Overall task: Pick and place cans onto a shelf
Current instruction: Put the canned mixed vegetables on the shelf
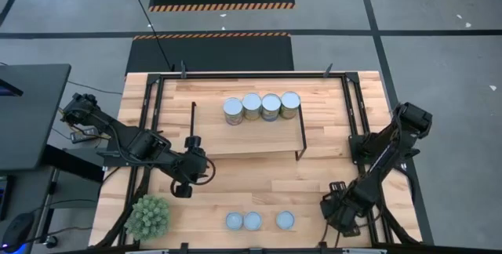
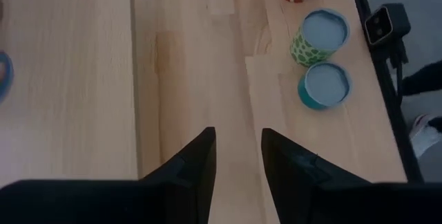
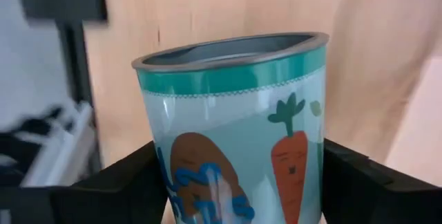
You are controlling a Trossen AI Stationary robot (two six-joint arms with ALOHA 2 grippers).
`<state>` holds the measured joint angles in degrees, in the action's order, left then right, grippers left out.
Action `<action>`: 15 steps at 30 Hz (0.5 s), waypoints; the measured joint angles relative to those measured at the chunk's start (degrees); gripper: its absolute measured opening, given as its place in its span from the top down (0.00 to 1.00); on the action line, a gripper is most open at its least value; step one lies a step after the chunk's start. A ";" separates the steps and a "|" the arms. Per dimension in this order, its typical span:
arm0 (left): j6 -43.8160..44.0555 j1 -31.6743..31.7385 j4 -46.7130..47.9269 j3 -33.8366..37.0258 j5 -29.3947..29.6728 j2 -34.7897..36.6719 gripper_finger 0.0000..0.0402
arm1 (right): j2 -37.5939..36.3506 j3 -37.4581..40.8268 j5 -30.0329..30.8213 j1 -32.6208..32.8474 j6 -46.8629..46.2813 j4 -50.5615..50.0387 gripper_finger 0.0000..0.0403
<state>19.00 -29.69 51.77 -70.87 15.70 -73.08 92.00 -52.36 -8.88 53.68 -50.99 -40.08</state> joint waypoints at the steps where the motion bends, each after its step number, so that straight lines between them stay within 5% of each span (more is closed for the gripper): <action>1: 0.01 -0.02 -0.04 0.00 0.42 0.00 0.69 | -1.10 0.00 0.28 -0.82 -1.05 -0.02 0.26; 15: 4.45 -0.02 -1.38 0.00 6.19 -0.01 0.69 | -15.41 -0.02 17.79 -11.84 -6.31 8.03 0.26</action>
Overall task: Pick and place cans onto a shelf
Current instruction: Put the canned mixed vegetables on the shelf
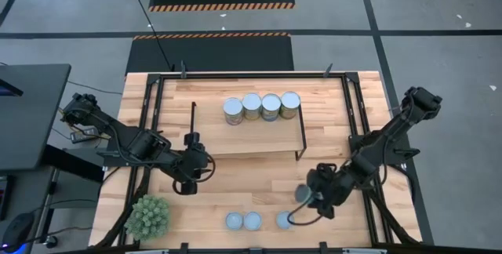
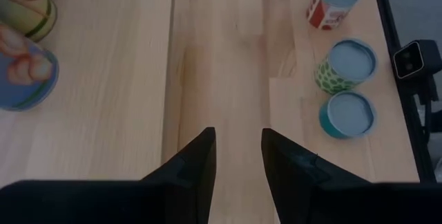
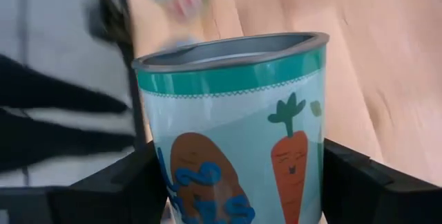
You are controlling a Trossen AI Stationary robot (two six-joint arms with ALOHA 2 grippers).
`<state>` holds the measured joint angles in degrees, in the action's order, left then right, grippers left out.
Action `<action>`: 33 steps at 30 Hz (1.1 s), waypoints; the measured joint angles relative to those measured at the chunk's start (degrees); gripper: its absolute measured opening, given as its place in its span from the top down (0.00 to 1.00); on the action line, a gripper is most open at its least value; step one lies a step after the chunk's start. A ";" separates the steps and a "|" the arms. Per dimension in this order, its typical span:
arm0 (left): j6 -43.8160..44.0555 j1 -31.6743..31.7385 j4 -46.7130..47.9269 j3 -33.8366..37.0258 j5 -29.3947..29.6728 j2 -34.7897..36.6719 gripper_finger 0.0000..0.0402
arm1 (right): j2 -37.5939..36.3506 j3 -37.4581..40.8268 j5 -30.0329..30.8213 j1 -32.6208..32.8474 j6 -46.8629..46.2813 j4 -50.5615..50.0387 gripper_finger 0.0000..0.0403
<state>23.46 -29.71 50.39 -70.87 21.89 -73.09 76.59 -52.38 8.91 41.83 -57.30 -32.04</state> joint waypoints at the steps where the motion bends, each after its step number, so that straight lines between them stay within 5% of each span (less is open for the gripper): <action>1: 0.36 0.00 0.05 0.00 -0.02 -0.01 0.69 | -0.04 0.00 0.67 -0.58 0.65 2.45 0.26; 10: 2.95 0.02 4.12 0.00 -1.79 2.02 0.69 | 0.40 0.00 11.42 -4.37 4.52 23.99 0.27; 18: 2.96 0.02 5.28 -0.04 -1.43 5.98 0.69 | 0.42 -0.30 22.39 -7.67 17.47 40.19 0.27; 33: 6.00 -0.09 5.29 -0.02 -1.35 8.67 0.69 | 13.06 -21.09 49.25 -13.86 43.20 38.30 0.27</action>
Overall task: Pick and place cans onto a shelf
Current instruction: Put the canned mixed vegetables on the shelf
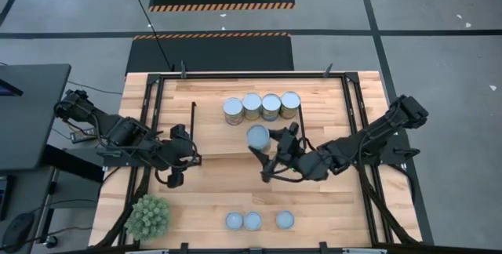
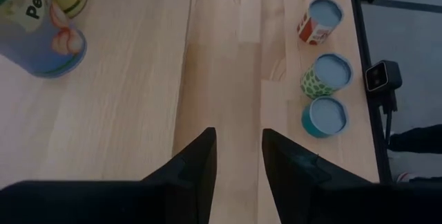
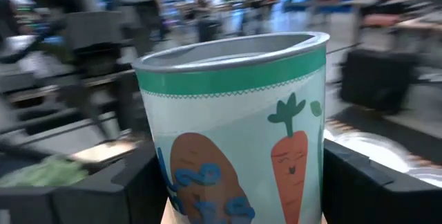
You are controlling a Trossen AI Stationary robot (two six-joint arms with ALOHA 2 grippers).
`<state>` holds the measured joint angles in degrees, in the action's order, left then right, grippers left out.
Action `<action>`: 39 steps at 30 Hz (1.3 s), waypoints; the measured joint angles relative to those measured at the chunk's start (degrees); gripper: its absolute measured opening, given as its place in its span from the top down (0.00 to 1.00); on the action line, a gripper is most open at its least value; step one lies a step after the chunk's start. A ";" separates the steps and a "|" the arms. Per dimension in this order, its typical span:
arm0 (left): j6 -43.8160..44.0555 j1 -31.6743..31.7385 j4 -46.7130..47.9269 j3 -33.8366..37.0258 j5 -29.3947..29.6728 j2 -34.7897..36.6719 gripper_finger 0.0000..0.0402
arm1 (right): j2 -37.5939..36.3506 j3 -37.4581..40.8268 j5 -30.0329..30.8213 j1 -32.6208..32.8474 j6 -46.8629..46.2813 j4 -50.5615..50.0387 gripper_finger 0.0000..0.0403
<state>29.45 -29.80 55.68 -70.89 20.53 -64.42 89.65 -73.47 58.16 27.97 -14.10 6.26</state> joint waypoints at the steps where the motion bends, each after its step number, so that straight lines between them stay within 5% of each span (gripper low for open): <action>1: 0.02 0.00 0.04 0.00 0.00 0.00 0.69 | 0.64 -0.53 1.93 -0.17 0.17 0.04 0.26; 6: 0.08 0.00 -0.07 0.00 0.00 -0.02 0.69 | 2.99 -1.53 15.44 -0.23 0.21 0.11 0.26; 10: -0.05 0.00 -0.16 0.00 0.01 -0.03 0.69 | 4.14 -1.10 19.07 -0.18 -0.41 -0.14 0.26; 19: -0.05 -0.01 -2.13 0.00 0.86 -0.04 0.69 | 4.13 4.27 12.31 -2.28 -18.36 -7.17 0.26; 24: -0.20 0.02 -7.71 0.00 8.80 -0.72 0.69 | 4.12 7.33 8.59 -3.58 -23.56 -7.21 0.26; 29: -4.56 0.14 -13.92 0.02 15.37 -3.22 0.69 | 4.11 9.37 4.94 -5.14 -24.75 -7.15 0.26; 39: -6.15 2.83 -18.50 0.05 15.47 -11.29 0.69 | 4.11 10.17 -8.65 -9.06 -21.23 -7.21 0.25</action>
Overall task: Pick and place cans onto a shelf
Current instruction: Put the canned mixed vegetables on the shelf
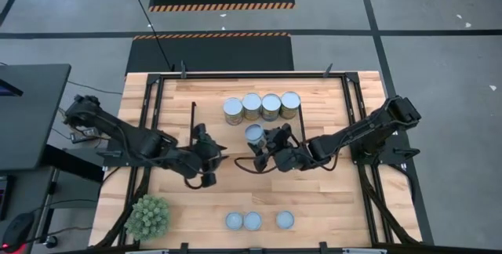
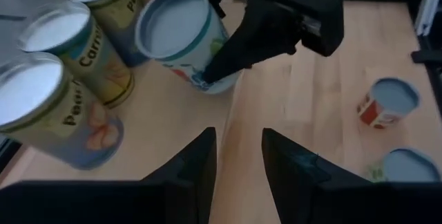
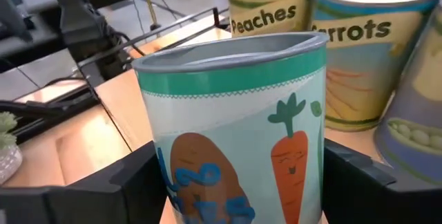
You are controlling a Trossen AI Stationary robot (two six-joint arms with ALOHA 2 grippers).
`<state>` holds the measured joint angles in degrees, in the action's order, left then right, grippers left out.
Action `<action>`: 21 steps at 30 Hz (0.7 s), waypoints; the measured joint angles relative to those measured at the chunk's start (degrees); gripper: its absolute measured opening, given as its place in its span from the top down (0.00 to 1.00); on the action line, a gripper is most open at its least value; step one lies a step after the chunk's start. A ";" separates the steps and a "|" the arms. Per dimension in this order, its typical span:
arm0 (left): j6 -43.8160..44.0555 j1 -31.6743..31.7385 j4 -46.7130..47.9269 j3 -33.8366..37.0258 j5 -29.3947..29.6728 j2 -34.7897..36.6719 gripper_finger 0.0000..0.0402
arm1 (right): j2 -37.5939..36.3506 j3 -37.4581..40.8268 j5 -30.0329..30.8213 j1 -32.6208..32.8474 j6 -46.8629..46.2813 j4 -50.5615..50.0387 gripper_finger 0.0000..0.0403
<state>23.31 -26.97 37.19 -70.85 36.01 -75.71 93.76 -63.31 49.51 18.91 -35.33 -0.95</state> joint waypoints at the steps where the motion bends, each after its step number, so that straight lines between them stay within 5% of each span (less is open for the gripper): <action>1: 0.00 0.30 -0.56 0.04 -0.03 -0.60 0.69 | 0.00 0.00 -0.77 -0.32 0.38 -0.02 0.24; 21: -5.03 9.12 -17.06 0.02 0.38 -6.59 0.69 | -0.02 0.02 -5.85 -1.58 2.58 -3.10 0.24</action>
<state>18.28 -17.85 20.13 -70.83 36.39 -82.30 93.73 -63.29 43.66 17.32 -32.75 -4.05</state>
